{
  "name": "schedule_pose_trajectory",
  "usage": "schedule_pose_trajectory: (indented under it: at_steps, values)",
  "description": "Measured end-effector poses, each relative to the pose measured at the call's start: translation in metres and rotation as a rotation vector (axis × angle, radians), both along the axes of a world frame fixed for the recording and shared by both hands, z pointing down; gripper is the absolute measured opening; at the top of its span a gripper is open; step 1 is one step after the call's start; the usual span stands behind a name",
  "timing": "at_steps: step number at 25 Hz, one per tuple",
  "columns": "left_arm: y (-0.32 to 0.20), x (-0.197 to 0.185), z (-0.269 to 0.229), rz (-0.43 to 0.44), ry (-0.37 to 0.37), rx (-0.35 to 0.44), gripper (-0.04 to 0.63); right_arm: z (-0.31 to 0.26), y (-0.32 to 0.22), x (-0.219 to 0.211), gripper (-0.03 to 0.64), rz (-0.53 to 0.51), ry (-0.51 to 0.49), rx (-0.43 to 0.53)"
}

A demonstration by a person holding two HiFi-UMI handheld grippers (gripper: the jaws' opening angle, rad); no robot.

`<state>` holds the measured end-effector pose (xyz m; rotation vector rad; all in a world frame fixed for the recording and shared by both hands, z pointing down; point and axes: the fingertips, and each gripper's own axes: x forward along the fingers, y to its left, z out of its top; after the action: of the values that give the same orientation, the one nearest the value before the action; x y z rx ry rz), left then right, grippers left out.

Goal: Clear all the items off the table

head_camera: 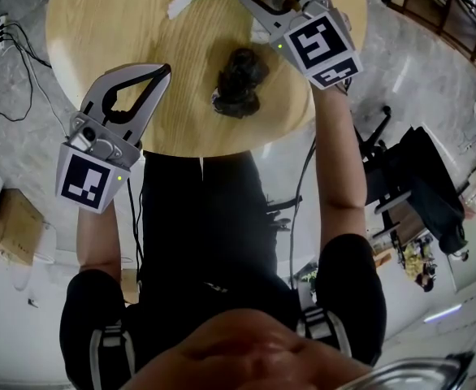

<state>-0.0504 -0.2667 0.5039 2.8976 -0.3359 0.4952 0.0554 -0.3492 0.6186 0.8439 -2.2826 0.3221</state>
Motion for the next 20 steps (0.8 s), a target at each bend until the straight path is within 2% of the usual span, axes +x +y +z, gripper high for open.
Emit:
schedule_pose_trajectory:
  at_steps: [2, 4, 13, 20]
  values:
    - [0.003, 0.001, -0.002, 0.007, 0.002, 0.004, 0.012, -0.001, 0.002, 0.001, 0.115, 0.002, 0.006, 0.003]
    - [0.007, 0.0, -0.004, 0.009, 0.007, 0.007, 0.012, -0.004, 0.007, 0.0, 0.041, 0.002, 0.01, 0.008]
    - [0.005, -0.011, -0.017, 0.019, 0.039, 0.025, 0.012, -0.037, 0.008, -0.012, 0.024, 0.029, -0.009, 0.064]
    - [0.002, -0.028, -0.052, -0.005, 0.067, 0.061, 0.012, -0.114, 0.009, -0.014, 0.023, 0.068, -0.005, 0.163]
